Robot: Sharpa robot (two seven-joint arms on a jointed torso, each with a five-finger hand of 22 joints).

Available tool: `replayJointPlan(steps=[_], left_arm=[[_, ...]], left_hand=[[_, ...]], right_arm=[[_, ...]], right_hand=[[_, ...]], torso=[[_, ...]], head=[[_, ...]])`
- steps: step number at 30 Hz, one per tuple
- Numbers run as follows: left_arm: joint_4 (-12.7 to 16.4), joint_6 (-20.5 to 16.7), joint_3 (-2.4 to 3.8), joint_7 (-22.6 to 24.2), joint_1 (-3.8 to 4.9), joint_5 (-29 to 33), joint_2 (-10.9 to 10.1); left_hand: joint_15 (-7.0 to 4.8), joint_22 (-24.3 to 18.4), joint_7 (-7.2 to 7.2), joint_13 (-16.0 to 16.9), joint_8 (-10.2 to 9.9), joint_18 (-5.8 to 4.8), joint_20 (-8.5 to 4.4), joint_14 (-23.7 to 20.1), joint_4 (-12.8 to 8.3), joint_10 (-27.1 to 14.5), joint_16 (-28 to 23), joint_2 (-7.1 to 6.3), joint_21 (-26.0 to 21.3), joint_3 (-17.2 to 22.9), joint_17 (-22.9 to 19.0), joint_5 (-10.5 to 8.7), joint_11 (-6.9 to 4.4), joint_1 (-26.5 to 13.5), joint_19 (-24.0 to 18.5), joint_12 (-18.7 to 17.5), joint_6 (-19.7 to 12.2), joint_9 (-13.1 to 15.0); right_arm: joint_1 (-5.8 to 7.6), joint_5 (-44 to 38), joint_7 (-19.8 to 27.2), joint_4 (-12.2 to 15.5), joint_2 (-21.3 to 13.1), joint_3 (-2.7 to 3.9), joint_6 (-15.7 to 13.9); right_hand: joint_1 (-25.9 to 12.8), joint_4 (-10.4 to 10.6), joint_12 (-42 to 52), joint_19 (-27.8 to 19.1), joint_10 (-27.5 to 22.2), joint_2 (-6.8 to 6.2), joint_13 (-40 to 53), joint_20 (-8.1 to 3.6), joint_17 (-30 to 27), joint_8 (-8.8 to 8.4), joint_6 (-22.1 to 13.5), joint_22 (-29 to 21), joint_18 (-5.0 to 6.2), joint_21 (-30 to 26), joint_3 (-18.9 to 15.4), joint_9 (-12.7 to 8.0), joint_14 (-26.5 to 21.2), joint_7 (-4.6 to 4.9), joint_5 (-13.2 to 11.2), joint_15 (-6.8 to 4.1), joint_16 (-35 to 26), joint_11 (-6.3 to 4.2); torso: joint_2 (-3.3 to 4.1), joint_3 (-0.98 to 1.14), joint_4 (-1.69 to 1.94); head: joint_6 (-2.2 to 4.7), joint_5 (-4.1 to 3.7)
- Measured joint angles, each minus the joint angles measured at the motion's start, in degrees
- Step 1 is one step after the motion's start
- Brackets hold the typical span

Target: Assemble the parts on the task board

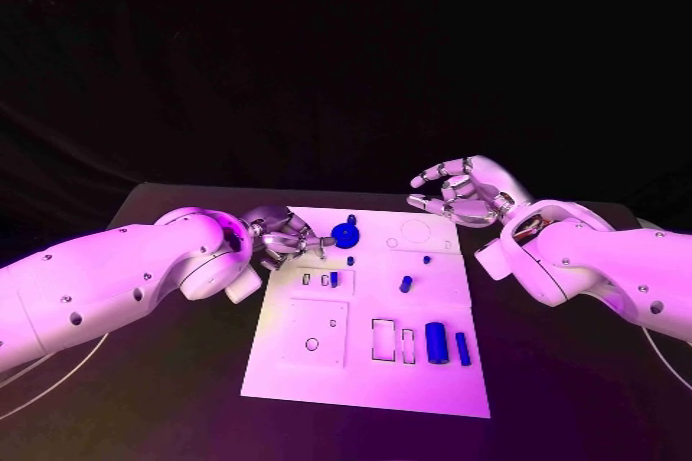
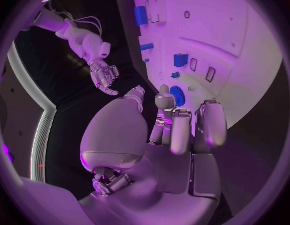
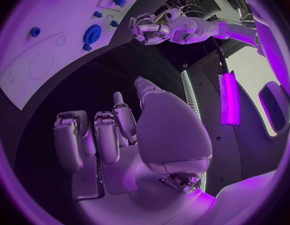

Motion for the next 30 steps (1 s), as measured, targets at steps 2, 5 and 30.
replayJointPlan(steps=[2, 5, 30], left_arm=[[-0.6, 2.1, 0.01, -3.3, 0.4, -3.4, 1.2], [-1.6, 4.5, -0.02, -7.3, 0.79, -7.2, 3.1], [-6.5, 13.0, -0.46, -16.6, 2.49, -14.9, 10.3]], left_hand=[[-0.2, 0.7, -0.11, 1.6, 1.0, 0.01, -0.02, 0.1, 0.2, 0.0, 0.3, 0.4, 0.3, -0.3, 0.0, 0.0, 0.0, -0.4, 0.4, 1.5, -0.1, 1.2], [-0.42, 1.3, -0.45, 2.9, 2.4, 0.01, -0.1, 0.0, 0.2, 0.2, 0.5, 0.46, 0.5, -1.0, 0.0, -0.21, -0.23, -0.5, 0.5, 2.7, -0.4, 2.9], [-0.82, 2.5, -1.11, 4.5, 5.2, 0.01, -0.32, 0.0, 0.2, -0.2, 0.8, 0.91, 0.9, -2.4, 0.0, -0.72, -0.6, -2.3, 1.1, 4.0, -1.5, 7.6]], right_arm=[[0.08, 1.0, 0.2, 0.1, -0.6, -0.01, 0.1], [0.16, 1.8, 0.3, 0.1, -1.0, -0.05, 0.2], [0.23, 2.0, -0.4, -0.2, -1.3, -0.24, 0.5]], right_hand=[[0.0, 0.0, 0.0, 0.0, 0.0, 0.0, 0.0, 0.0, 0.0, 0.0, 0.0, 0.0, 0.0, 0.0, 0.0, 0.0, 0.0, 0.0, 0.2, 0.0, 0.0, 0.0], [0.0, 0.0, 0.0, 0.0, 0.0, 0.0, 0.0, 0.0, 0.0, 0.0, 0.0, 0.0, 0.0, 0.0, 0.0, 0.0, 0.0, 0.0, 0.2, 0.0, 0.0, 0.0], [0.0, 0.0, 0.0, 0.0, 0.0, 0.0, 0.0, 0.0, 0.0, 0.23, 0.2, 0.0, 0.0, 0.0, 0.0, 0.0, 0.0, -0.19, 1.2, -0.01, -0.2, 0.0]], torso=[[-0.13, 0.08, 0.0], [-0.28, 0.18, 0.02], [-0.24, 0.23, 0.09]], head=[[-0.09, 0.1], [-0.26, 0.25], [-0.83, 0.44]])
